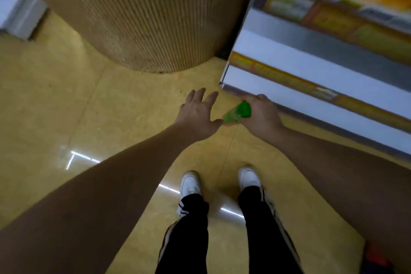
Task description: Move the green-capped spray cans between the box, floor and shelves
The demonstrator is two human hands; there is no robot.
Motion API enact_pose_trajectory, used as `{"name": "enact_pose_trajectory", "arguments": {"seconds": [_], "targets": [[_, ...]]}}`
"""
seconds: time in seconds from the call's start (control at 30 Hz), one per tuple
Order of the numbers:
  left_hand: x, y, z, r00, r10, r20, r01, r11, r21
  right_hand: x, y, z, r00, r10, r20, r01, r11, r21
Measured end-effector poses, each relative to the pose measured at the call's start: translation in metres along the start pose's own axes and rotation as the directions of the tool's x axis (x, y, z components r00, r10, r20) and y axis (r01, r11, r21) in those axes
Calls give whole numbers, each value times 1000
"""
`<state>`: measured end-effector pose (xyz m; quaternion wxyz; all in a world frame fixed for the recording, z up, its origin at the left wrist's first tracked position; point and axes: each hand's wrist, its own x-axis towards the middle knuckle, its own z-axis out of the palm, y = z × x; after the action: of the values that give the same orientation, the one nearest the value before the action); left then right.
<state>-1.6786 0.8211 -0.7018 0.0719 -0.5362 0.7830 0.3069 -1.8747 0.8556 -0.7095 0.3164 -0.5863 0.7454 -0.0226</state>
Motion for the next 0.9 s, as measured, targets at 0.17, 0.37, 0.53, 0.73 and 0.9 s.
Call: {"name": "enact_pose_trajectory", "arguments": {"seconds": [0.17, 0.37, 0.53, 0.73, 0.9], "targets": [[-49, 64, -76, 987, 163, 6, -163, 982, 101, -79, -28, -85, 996, 82, -30, -82, 997, -1], [-117, 172, -157, 929, 364, -63, -347, 918, 191, -199, -34, -195, 988, 90, -128, -100, 992, -81], [-202, 280, -226, 807, 575, -132, -499, 785, 368, -333, -27, -287, 950, 100, -294, -116, 993, -36], [-309, 417, -274, 658, 728, -194, -620, 669, 411, -503, -20, -386, 842, 151, -518, -200, 979, -40], [-385, 519, -284, 541, 819, -190, -723, 568, 393, -622, -2, -447, 715, 251, -652, -301, 953, 37]]}}
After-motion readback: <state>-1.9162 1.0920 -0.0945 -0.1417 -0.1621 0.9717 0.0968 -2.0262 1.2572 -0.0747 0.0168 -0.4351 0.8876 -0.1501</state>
